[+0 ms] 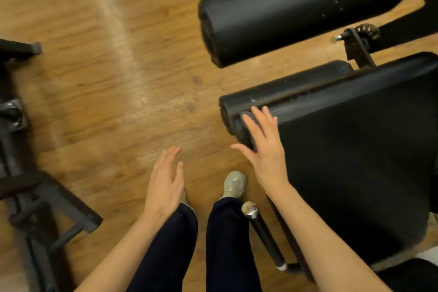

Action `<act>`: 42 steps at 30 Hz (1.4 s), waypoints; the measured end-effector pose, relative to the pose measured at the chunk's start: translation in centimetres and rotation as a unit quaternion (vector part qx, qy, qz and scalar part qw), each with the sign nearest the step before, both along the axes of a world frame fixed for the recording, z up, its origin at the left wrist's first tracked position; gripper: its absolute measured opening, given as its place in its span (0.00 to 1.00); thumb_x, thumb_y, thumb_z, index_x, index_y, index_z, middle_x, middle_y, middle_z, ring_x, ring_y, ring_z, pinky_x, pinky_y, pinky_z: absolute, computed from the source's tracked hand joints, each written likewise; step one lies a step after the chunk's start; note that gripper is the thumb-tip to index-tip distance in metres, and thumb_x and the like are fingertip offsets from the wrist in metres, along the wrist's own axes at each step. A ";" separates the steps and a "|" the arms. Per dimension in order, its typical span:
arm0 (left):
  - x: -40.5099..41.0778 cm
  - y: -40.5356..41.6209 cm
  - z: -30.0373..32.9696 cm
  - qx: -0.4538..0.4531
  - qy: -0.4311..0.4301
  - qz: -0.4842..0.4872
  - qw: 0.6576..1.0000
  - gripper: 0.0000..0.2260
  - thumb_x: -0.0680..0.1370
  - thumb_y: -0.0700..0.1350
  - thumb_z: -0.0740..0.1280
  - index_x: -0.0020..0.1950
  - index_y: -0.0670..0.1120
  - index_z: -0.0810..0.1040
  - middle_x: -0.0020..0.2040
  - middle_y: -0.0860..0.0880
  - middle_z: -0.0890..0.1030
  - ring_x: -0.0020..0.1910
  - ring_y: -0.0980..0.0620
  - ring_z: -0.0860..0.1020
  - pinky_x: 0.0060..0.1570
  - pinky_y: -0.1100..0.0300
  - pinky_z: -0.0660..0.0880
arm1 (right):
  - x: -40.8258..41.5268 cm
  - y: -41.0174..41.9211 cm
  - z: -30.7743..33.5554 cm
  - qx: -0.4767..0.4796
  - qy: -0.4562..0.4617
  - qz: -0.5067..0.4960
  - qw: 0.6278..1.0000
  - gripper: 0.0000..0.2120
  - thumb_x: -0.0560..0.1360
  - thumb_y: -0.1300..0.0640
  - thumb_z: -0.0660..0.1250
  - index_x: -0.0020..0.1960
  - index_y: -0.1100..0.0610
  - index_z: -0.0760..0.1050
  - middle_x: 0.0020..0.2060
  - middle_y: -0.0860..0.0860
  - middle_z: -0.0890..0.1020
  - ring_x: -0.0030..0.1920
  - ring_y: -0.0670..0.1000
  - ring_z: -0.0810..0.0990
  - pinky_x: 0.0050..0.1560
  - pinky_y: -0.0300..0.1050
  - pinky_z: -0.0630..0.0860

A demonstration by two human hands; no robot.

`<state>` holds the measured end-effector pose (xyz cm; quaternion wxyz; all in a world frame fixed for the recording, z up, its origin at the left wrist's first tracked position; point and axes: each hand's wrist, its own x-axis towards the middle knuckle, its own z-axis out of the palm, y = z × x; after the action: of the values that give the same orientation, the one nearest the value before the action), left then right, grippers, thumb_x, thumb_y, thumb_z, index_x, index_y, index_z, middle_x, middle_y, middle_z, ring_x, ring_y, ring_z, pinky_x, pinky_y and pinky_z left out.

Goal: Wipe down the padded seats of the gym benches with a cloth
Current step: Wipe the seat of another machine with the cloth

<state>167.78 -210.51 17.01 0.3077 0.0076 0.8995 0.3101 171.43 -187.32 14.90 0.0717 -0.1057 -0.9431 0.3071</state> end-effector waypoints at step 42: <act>-9.2 -28.3 9.5 -0.129 -0.114 0.337 0.926 0.17 0.83 0.45 0.59 0.71 0.47 0.75 0.69 0.48 0.76 0.69 0.47 0.73 0.67 0.50 0.70 | -31.7 -25.6 12.2 0.182 -0.362 0.421 0.812 0.16 0.78 0.58 0.62 0.65 0.49 0.75 0.56 0.52 0.82 0.54 0.55 0.81 0.45 0.48 0.78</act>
<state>158.60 -238.79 26.53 0.2837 -0.3712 0.8402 0.2753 139.78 -212.90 27.08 -0.3932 0.2133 -0.8917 0.0695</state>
